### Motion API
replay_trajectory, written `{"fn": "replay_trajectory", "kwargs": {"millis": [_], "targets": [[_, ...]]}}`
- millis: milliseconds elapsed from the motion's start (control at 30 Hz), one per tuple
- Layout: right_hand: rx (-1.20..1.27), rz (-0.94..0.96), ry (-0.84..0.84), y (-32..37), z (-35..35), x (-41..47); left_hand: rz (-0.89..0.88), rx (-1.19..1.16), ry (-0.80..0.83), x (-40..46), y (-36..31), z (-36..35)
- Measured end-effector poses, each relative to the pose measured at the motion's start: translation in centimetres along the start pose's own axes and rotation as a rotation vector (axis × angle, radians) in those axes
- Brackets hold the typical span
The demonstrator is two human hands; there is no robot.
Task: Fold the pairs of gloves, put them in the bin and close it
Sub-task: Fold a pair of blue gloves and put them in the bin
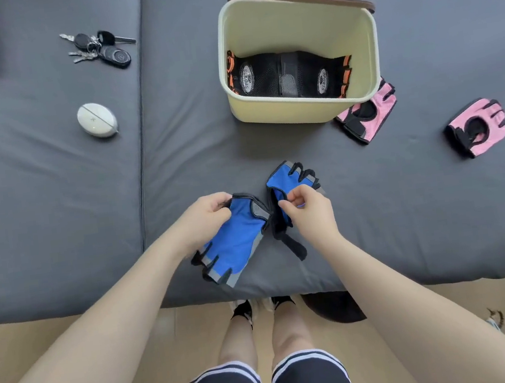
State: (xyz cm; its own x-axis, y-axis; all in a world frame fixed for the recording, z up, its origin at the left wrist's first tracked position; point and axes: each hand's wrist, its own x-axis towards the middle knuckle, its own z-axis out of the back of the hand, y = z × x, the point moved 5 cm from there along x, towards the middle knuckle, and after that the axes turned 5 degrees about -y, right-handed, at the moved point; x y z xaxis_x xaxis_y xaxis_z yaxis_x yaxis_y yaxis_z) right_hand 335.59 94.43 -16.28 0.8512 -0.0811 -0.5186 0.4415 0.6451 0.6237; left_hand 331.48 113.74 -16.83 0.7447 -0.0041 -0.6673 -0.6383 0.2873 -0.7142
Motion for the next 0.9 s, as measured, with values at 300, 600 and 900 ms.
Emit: {"fn": "replay_trajectory", "kwargs": {"millis": [300,600,900], "targets": [[-0.026,0.032,0.089,-0.1,-2.1,1.2,-0.029,0.403,-0.124,1.7,1.2,-1.8],[0.056,-0.007,0.154,-1.1,-2.3,1.3,-0.179,0.488,-0.228,1.1,-1.0,-3.8],[-0.101,0.202,0.115,0.2,-2.5,0.4,0.072,0.243,-0.438,3.3,-0.6,-3.6]]}}
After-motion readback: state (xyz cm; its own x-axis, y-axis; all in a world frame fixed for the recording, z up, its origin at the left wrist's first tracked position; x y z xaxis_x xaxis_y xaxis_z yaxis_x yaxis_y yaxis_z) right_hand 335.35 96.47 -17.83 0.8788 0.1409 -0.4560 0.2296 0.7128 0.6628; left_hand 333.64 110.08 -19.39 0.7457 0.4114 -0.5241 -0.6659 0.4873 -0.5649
